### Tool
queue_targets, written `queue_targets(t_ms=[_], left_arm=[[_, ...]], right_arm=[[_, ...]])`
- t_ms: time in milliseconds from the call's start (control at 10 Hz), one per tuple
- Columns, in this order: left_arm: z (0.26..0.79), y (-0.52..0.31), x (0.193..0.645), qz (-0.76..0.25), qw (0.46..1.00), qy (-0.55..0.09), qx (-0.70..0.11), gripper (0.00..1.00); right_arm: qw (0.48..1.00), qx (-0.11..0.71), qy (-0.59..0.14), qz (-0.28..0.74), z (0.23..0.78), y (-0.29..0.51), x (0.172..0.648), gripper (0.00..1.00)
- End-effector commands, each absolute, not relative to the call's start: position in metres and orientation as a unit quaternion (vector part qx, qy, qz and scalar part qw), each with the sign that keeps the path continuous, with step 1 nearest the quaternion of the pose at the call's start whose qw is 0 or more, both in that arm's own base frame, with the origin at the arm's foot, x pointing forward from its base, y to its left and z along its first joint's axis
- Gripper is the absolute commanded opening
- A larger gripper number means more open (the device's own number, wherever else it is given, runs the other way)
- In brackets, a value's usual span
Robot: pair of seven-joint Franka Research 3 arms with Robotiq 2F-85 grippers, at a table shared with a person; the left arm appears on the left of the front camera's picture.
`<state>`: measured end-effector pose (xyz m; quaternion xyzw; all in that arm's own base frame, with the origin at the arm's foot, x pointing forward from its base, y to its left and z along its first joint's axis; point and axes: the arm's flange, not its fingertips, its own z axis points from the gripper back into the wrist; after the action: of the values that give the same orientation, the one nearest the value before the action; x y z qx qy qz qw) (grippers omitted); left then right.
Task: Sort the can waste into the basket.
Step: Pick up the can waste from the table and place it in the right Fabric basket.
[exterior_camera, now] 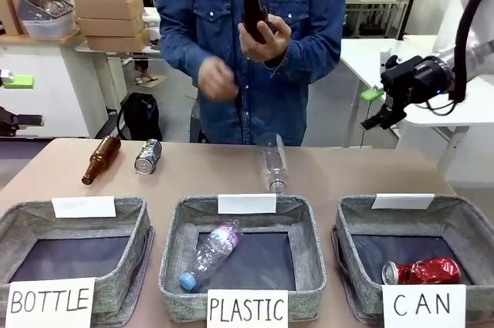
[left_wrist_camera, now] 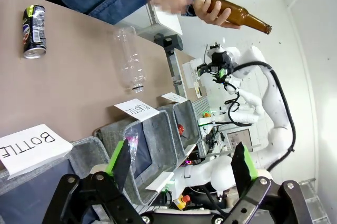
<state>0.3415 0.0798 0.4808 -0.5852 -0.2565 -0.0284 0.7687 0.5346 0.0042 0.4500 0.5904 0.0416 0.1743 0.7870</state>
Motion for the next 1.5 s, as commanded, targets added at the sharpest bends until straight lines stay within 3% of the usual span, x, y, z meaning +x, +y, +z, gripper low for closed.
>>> queue_targets(t_ms=[0, 200, 300, 1400], left_arm=[[0.482, 0.078, 0.343, -0.036, 0.76, -0.268, -0.591, 1.0], [0.482, 0.078, 0.343, -0.036, 0.76, -0.268, -0.591, 1.0], [0.482, 0.078, 0.343, -0.036, 0.76, -0.268, -0.591, 1.0], [0.482, 0.078, 0.343, -0.036, 0.76, -0.268, -0.591, 1.0]], right_arm=[[0.739, 0.669, 0.063, 0.049, 0.451, 0.003, 0.568, 1.0], [0.755, 0.652, 0.069, 0.012, 0.443, -0.001, 0.566, 1.0], [0.747, 0.656, 0.068, 0.082, 0.436, -0.005, 0.563, 1.0], [0.747, 0.656, 0.068, 0.082, 0.436, -0.005, 0.563, 1.0]])
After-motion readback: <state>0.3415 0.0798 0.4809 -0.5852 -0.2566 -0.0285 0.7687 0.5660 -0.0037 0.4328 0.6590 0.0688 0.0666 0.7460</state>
